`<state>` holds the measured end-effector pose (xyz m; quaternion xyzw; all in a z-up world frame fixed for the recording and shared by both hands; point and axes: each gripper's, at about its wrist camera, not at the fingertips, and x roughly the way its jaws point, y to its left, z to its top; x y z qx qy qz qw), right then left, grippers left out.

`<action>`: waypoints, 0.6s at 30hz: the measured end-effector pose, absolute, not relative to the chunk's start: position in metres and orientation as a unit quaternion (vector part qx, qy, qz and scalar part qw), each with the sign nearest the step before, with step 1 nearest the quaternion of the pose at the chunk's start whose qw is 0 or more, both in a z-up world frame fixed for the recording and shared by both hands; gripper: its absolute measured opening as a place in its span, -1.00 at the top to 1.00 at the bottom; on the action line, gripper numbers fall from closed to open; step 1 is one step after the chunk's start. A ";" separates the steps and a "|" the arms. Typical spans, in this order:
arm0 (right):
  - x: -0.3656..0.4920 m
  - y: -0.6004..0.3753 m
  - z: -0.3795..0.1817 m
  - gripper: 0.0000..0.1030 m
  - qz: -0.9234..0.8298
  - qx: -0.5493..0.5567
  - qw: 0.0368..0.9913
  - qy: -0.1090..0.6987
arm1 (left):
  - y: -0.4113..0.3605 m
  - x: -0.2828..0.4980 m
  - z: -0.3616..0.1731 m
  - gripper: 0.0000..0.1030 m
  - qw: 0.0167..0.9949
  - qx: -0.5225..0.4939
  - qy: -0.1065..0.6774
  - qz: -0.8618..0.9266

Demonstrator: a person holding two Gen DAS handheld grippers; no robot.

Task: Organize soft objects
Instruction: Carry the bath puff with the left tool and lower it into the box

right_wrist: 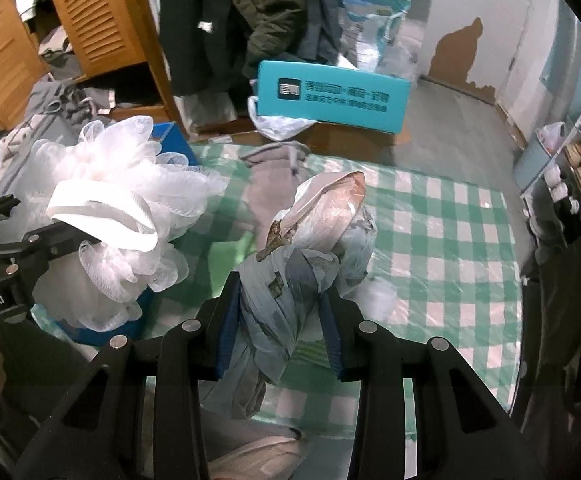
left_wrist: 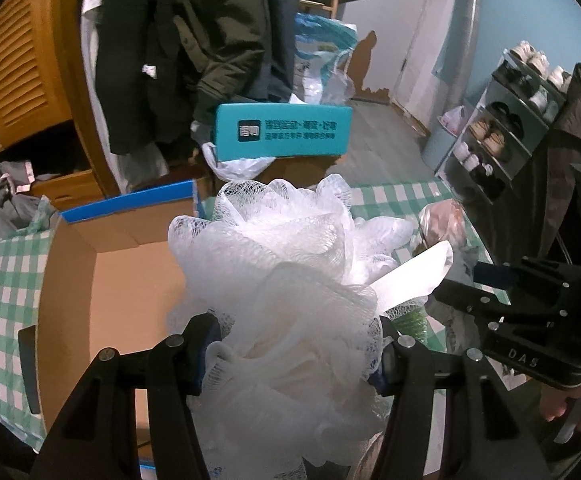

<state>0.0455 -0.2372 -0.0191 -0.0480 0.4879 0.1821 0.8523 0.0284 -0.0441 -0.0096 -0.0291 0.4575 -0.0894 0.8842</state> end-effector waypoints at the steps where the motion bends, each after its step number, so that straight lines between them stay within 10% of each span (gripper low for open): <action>1: 0.046 -0.233 -0.019 0.31 0.185 -0.049 0.852 0.488 | -0.040 0.028 -0.009 -0.14 0.885 -0.030 0.456 -0.086; 18: 0.061 -0.143 -0.017 0.31 0.246 -0.075 0.831 0.493 | 0.039 0.025 -0.013 -0.11 0.889 -0.065 0.452 -0.034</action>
